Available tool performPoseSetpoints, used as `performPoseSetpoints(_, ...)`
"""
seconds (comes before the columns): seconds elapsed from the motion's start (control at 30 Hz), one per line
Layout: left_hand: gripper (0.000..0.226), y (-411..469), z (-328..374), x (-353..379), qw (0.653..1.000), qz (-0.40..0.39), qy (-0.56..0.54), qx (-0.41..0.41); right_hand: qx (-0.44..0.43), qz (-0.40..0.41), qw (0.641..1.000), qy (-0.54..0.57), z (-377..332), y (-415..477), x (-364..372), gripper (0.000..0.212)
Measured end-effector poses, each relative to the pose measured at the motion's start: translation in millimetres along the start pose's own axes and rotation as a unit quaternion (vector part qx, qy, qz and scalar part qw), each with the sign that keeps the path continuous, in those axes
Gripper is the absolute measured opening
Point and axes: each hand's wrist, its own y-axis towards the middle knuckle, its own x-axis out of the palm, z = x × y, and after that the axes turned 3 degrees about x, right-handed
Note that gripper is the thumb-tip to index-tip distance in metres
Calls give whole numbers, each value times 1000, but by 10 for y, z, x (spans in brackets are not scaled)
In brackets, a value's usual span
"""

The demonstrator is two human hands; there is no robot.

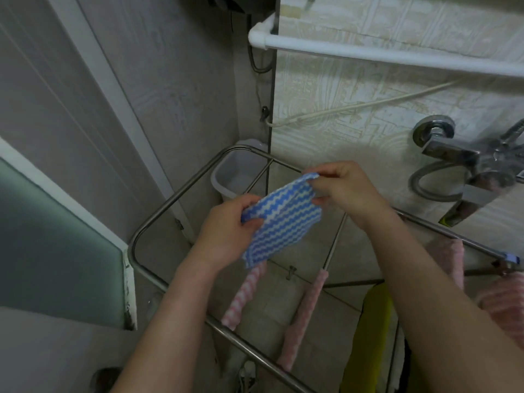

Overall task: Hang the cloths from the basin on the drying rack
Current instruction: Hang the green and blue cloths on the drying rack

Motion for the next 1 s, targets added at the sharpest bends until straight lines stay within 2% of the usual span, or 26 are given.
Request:
performPoseSetpoints(0.1,32,-135,-132,22,998,47,-4,-40,50,-26,990,127,-62,153,284,15)
performPoseSetpoints(0.17,37,-228,-158,0,992,118,-36,-30,38,-7,988,147,-74,250,422,20)
performPoseSetpoints(0.23,40,-303,-169,-50,984,178,-19,14,1,-2,994,112,-57,343,528,18)
performPoseSetpoints(0.3,43,-366,-202,-93,978,195,64,34,-22,-14,997,70,-23,410,639,13)
performPoseSetpoints(0.43,52,-514,-247,-138,971,179,144,-61,-59,-41,997,-33,73,488,860,16)
performPoseSetpoints(0.53,62,-625,-296,-170,951,184,186,-163,-75,-93,983,-139,141,517,1052,15)
performPoseSetpoints(0.6,62,-633,-362,-174,936,192,201,-215,-89,-108,968,-208,179,548,1157,23)
performPoseSetpoints(0.7,55,-554,-554,-150,913,192,227,-277,-106,-108,955,-256,238,659,1394,31)
performPoseSetpoints(0.8,49,-468,-738,-126,895,185,242,-325,-122,-77,946,-290,311,734,1635,30)
performPoseSetpoints(0.87,52,-445,-848,-108,885,170,262,-344,-120,-58,952,-275,352,773,1729,24)
performPoseSetpoints(0.93,54,-435,-916,-111,874,168,289,-353,-121,-82,947,-286,391,807,1764,29)
performPoseSetpoints(1.0,54,-438,-935,-117,871,174,310,-340,-161,-141,907,-363,441,830,1755,41)
